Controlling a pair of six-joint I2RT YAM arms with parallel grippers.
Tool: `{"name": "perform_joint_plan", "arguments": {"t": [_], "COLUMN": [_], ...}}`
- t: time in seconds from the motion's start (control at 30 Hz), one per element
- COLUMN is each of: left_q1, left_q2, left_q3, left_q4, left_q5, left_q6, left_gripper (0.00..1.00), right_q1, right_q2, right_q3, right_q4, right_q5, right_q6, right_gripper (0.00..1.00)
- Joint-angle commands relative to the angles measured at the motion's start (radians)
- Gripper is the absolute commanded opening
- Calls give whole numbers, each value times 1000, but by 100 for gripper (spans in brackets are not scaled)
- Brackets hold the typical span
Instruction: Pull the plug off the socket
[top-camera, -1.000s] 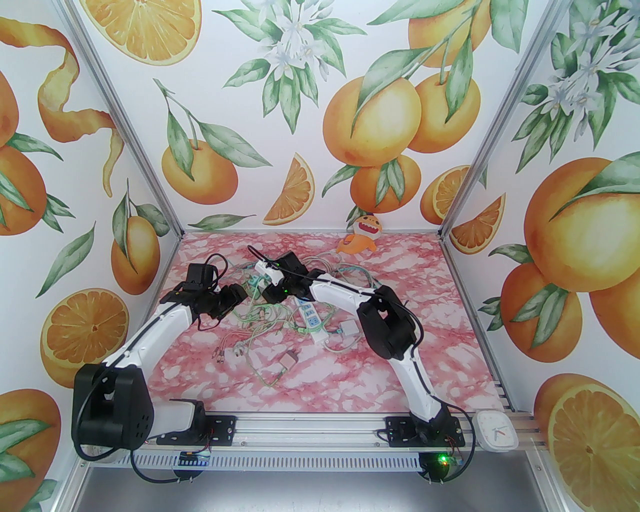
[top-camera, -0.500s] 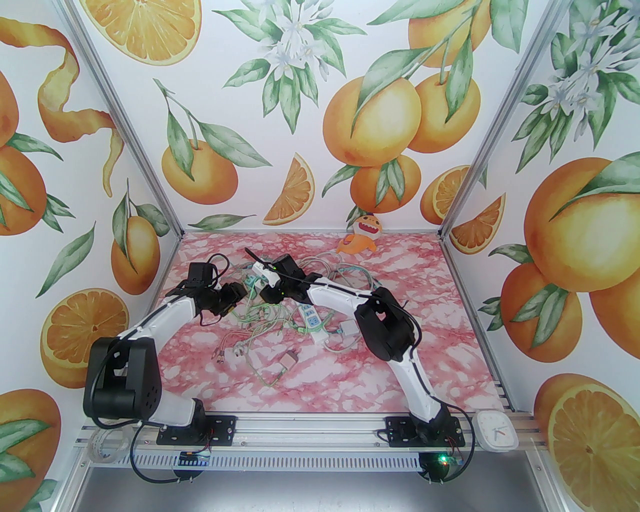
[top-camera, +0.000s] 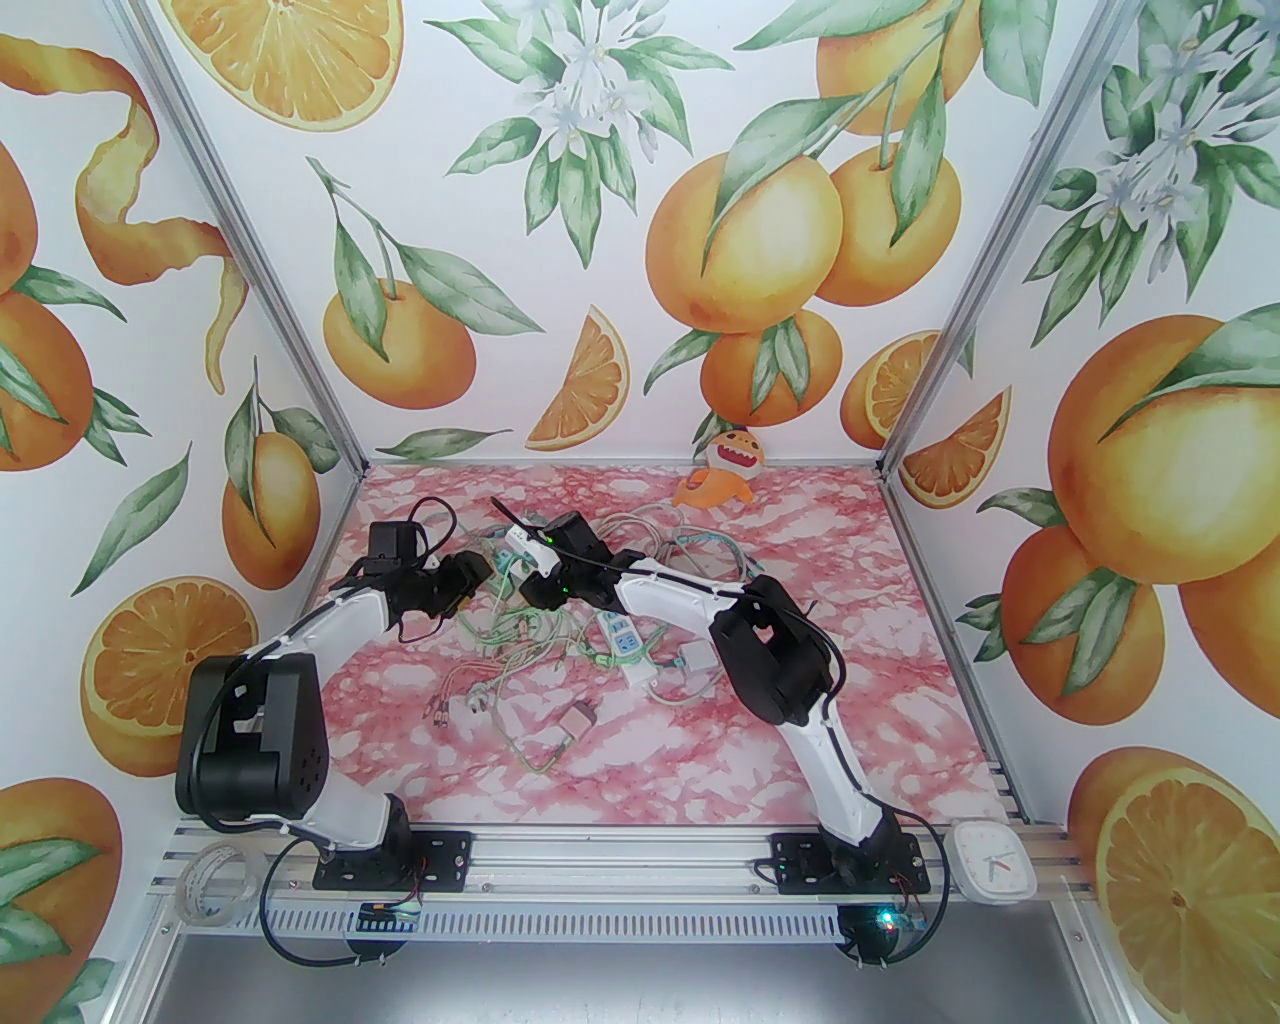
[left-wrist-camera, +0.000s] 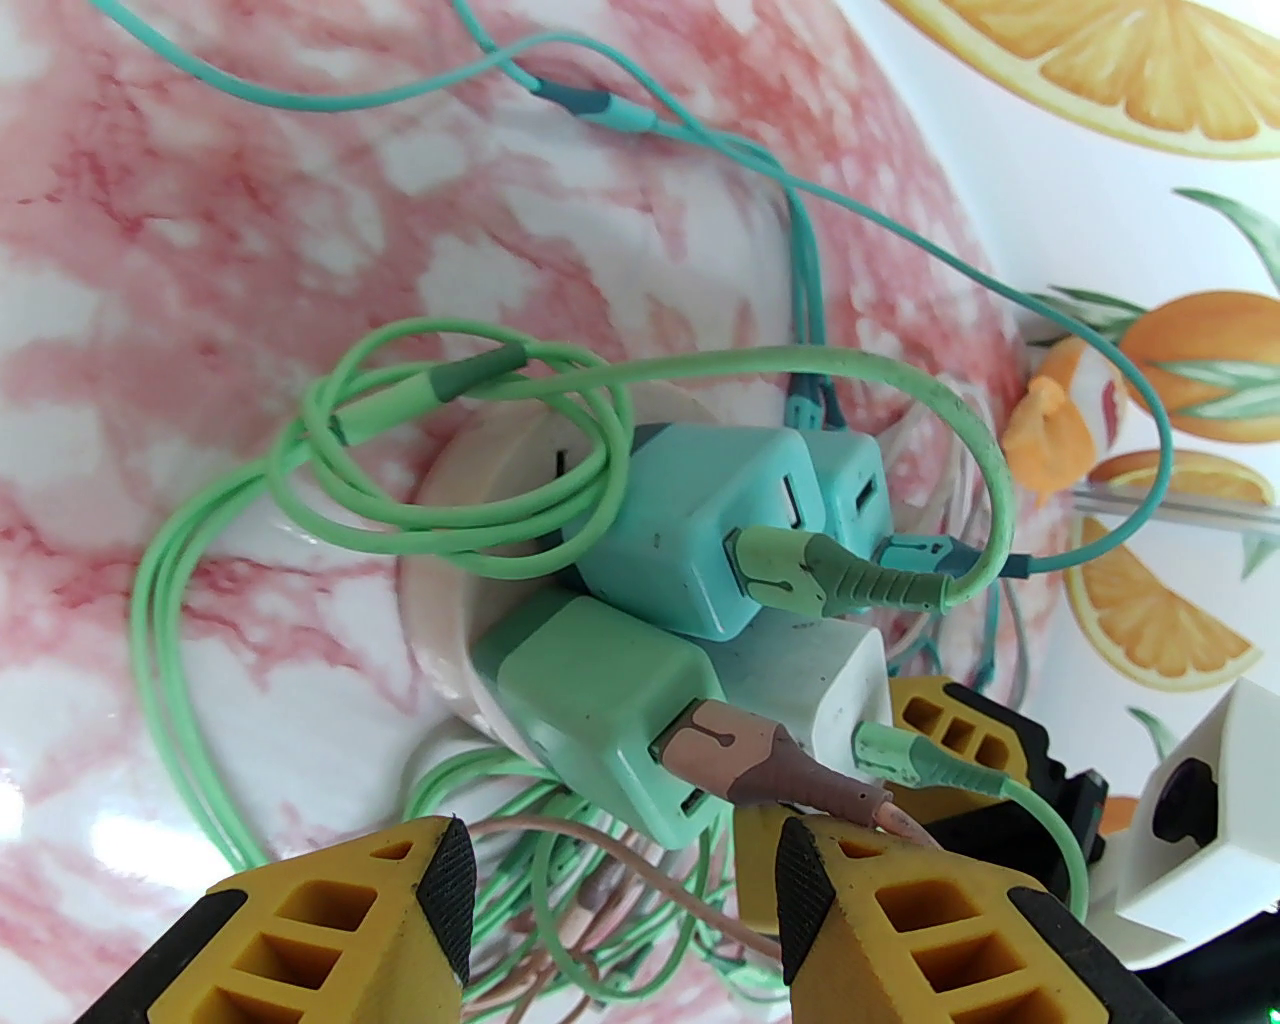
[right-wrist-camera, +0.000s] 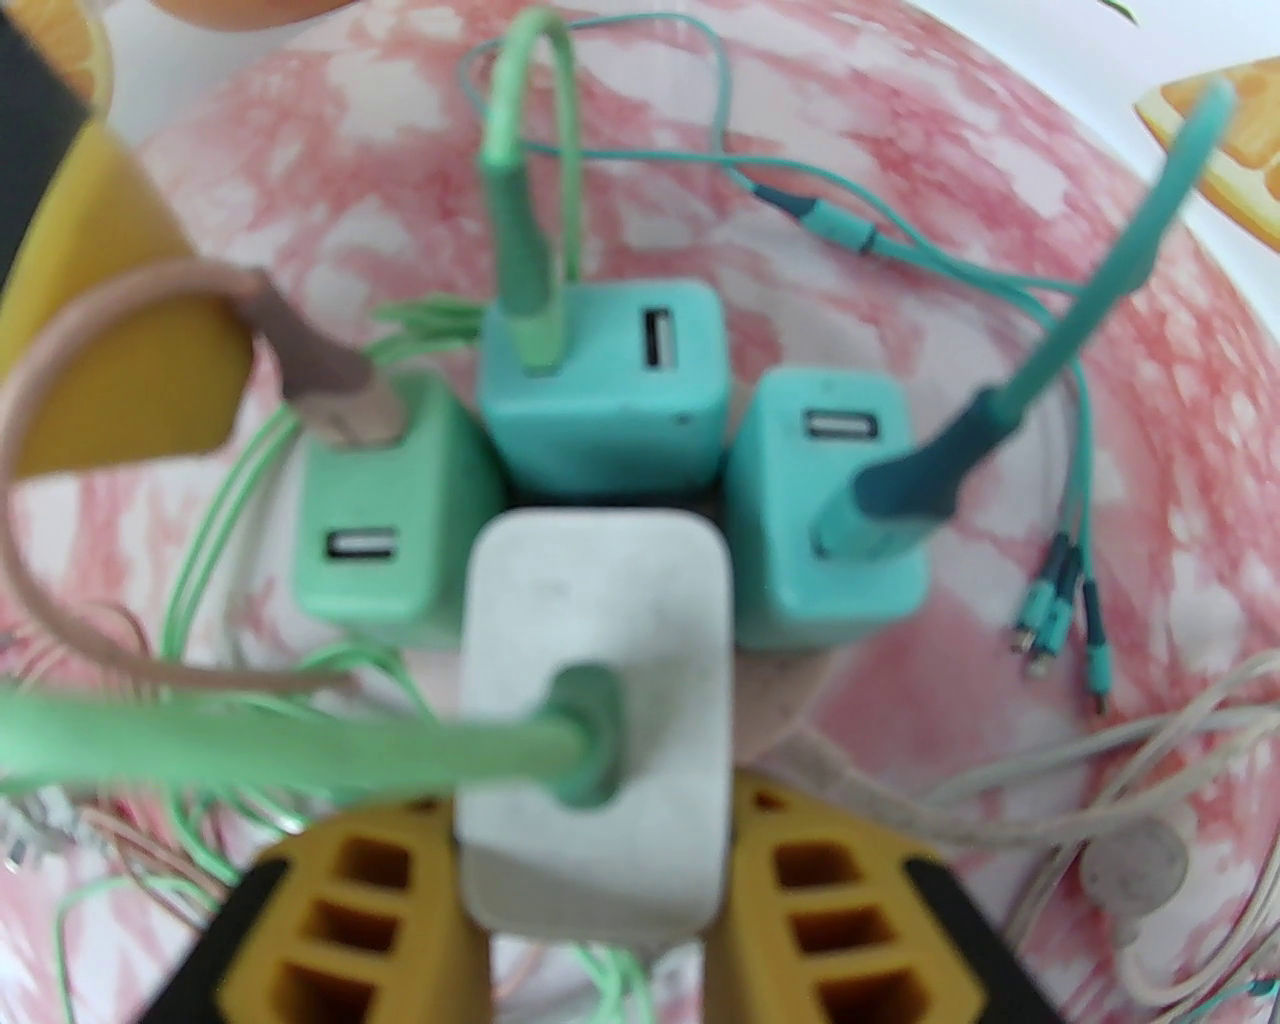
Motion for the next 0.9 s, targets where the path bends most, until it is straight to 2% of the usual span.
{"name": "perform_joint_plan", "arguments": {"t": [0.0,0.5,0.73,0.87], "left_q1": [-9,-20,-20,-20], "left_q2": [30,109,125,123], "left_q3": [-27,-49,-57,-55], "left_q4": [63,119,48,7], "left_q5": [32,28,-26,-46], "left_q6": [9,-59,-44,-25], "left_gripper": [54,53,42,40], "right_q1": [24,45,49,38], "right_q2": [-37,-36,-41,-44], "right_q3": [-3,6,5,7], "right_q4": [-7,-22,-14,11], "right_q5": [-26,-11,23,4], "right_q6": [21,39,91,168], "right_gripper": [32,32,29,27]}}
